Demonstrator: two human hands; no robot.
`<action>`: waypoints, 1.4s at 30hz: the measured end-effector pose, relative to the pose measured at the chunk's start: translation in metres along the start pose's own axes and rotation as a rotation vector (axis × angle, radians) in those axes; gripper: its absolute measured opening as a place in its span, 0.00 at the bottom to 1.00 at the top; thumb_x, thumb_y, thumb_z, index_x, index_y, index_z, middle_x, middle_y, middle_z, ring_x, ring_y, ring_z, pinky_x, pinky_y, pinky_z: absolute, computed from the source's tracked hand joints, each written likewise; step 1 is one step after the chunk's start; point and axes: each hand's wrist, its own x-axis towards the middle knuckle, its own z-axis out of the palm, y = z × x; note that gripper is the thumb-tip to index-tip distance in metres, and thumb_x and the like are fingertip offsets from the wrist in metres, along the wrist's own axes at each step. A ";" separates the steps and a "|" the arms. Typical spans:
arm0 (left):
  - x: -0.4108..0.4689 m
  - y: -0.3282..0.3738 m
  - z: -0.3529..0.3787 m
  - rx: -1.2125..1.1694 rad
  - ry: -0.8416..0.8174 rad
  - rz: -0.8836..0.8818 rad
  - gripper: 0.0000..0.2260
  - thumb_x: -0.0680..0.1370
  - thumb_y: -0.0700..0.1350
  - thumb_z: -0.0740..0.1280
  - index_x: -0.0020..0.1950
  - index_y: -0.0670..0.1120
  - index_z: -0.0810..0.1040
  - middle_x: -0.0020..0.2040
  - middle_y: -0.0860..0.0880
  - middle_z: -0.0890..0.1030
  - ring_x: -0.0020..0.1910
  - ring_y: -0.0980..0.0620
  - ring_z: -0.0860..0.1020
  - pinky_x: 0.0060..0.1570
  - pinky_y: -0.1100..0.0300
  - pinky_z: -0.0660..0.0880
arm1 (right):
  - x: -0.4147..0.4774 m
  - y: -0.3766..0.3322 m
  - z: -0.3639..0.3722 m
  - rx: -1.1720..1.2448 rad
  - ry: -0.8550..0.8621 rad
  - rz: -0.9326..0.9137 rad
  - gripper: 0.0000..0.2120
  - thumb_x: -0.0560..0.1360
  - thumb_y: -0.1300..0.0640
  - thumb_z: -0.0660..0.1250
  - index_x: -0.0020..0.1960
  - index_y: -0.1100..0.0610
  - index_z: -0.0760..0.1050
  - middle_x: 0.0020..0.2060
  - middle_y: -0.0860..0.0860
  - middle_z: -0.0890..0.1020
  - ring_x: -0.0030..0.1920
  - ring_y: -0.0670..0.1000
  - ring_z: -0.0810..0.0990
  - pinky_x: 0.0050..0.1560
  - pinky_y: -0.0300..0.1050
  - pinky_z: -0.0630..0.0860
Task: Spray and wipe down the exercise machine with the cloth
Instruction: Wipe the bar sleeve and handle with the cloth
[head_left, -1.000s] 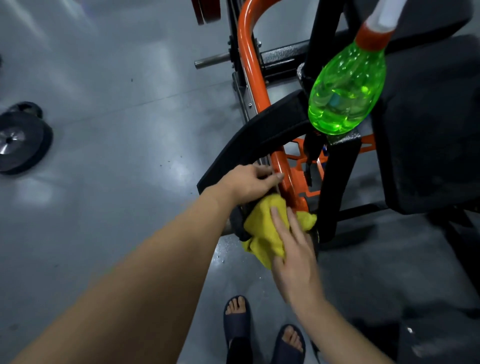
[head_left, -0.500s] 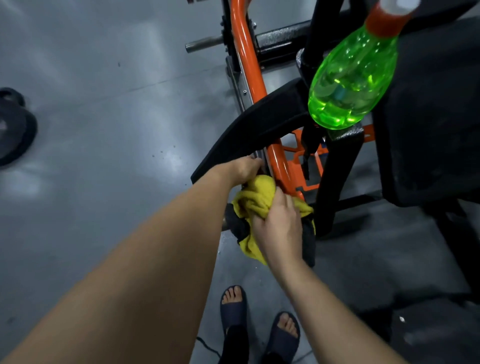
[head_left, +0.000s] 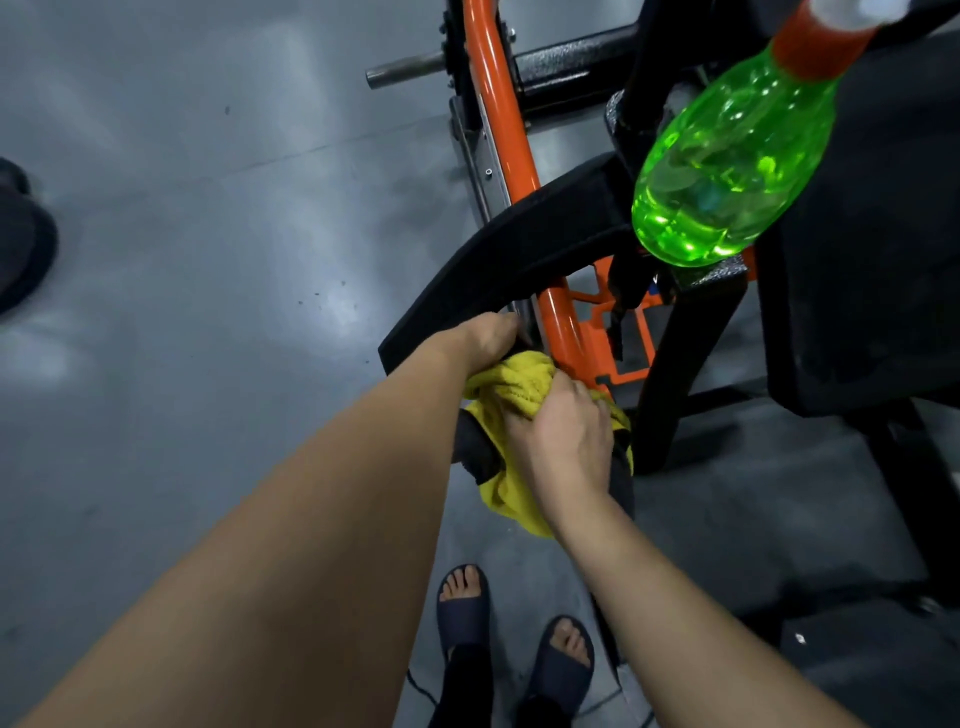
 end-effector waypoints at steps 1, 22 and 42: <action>0.002 -0.002 -0.001 -0.008 0.014 0.000 0.19 0.87 0.46 0.54 0.73 0.39 0.73 0.72 0.38 0.74 0.69 0.41 0.72 0.60 0.58 0.67 | -0.012 0.007 0.003 0.026 0.016 -0.018 0.32 0.75 0.47 0.73 0.74 0.59 0.69 0.67 0.56 0.77 0.66 0.60 0.73 0.70 0.51 0.64; -0.020 -0.025 0.019 0.068 -0.059 0.216 0.30 0.85 0.60 0.59 0.84 0.53 0.56 0.85 0.50 0.48 0.83 0.50 0.43 0.79 0.49 0.43 | -0.022 0.006 0.001 -0.051 0.029 -0.031 0.34 0.79 0.50 0.68 0.79 0.58 0.60 0.72 0.55 0.70 0.70 0.61 0.67 0.71 0.51 0.61; -0.009 0.006 0.012 -0.070 0.044 0.011 0.16 0.86 0.45 0.59 0.71 0.39 0.73 0.59 0.43 0.76 0.54 0.47 0.74 0.46 0.65 0.66 | -0.049 0.030 0.010 0.064 0.121 -0.136 0.28 0.70 0.55 0.78 0.66 0.62 0.74 0.60 0.58 0.77 0.60 0.63 0.74 0.66 0.55 0.68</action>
